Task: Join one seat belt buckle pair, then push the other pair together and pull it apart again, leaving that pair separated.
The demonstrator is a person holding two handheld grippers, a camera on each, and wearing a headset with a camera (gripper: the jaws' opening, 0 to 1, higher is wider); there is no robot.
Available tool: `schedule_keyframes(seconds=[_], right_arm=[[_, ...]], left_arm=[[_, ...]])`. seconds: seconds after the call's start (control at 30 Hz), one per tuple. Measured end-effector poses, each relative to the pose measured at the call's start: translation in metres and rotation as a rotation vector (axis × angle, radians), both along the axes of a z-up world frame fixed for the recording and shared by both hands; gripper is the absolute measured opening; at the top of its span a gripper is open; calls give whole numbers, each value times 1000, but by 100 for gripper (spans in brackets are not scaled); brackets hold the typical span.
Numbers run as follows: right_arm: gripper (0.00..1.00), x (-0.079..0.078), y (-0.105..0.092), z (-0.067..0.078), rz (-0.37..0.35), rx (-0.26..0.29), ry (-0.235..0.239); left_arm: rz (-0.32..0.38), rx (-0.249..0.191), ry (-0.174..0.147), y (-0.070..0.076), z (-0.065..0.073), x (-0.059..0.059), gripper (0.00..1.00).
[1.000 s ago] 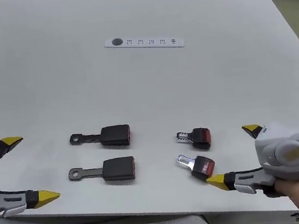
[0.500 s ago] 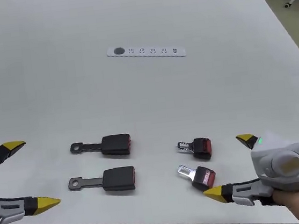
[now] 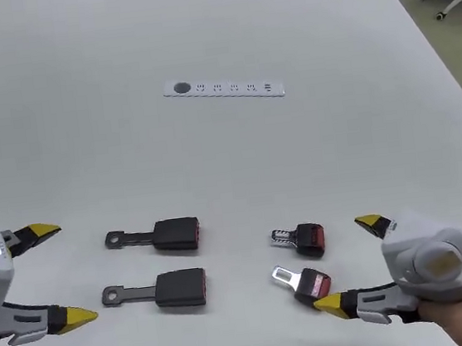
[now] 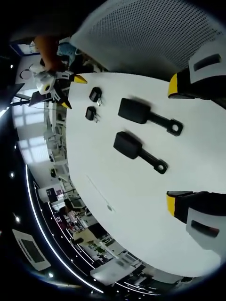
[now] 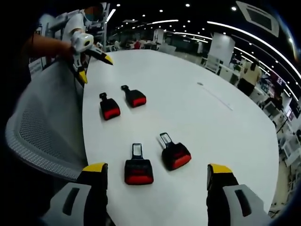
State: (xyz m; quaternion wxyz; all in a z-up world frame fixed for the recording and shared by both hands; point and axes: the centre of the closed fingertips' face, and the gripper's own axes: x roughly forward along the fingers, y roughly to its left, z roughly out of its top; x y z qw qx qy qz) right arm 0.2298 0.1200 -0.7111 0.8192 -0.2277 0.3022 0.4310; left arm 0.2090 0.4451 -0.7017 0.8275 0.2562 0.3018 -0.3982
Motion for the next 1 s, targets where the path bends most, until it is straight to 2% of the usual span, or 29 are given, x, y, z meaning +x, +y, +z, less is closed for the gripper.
schedule_keyframes(seconds=[0.07, 0.1, 0.17, 0.27, 0.37, 0.57, 0.63, 0.67, 0.83, 0.9, 1.0], right_arm=[[83, 1, 0, -4, 9, -16, 2], [82, 1, 0, -5, 15, -16, 3], [80, 1, 1, -6, 17, -6, 8], [77, 1, 3, -5, 30, -13, 10], [72, 1, 6, -8, 41, -10, 22], [62, -3, 17, -19, 93, -19, 55], [56, -11, 23, -25, 128, -16, 94], [52, -10, 24, -26, 133, -21, 90], [51, -11, 30, -33, 153, -29, 100], [50, -11, 30, -36, 155, -33, 109], [44, -14, 30, -45, 176, -47, 126]], left_arm=[[-7, 14, 21, -6, -3, 1, 70], [-18, 16, 20, -7, -10, 0, 69], [-30, 3, 33, -16, -10, 2, 70], [-65, 18, 34, -29, -12, 1, 70], [-87, 9, 50, -38, -14, 2, 69], [-147, 7, 80, -61, -23, 1, 59], [-160, 16, 79, -65, -24, 2, 53], [-164, 16, 90, -66, -26, 2, 51], [-193, 20, 107, -74, -32, 4, 52], [-223, 37, 113, -81, -34, 4, 52], [-245, 31, 115, -88, -42, 4, 52]])
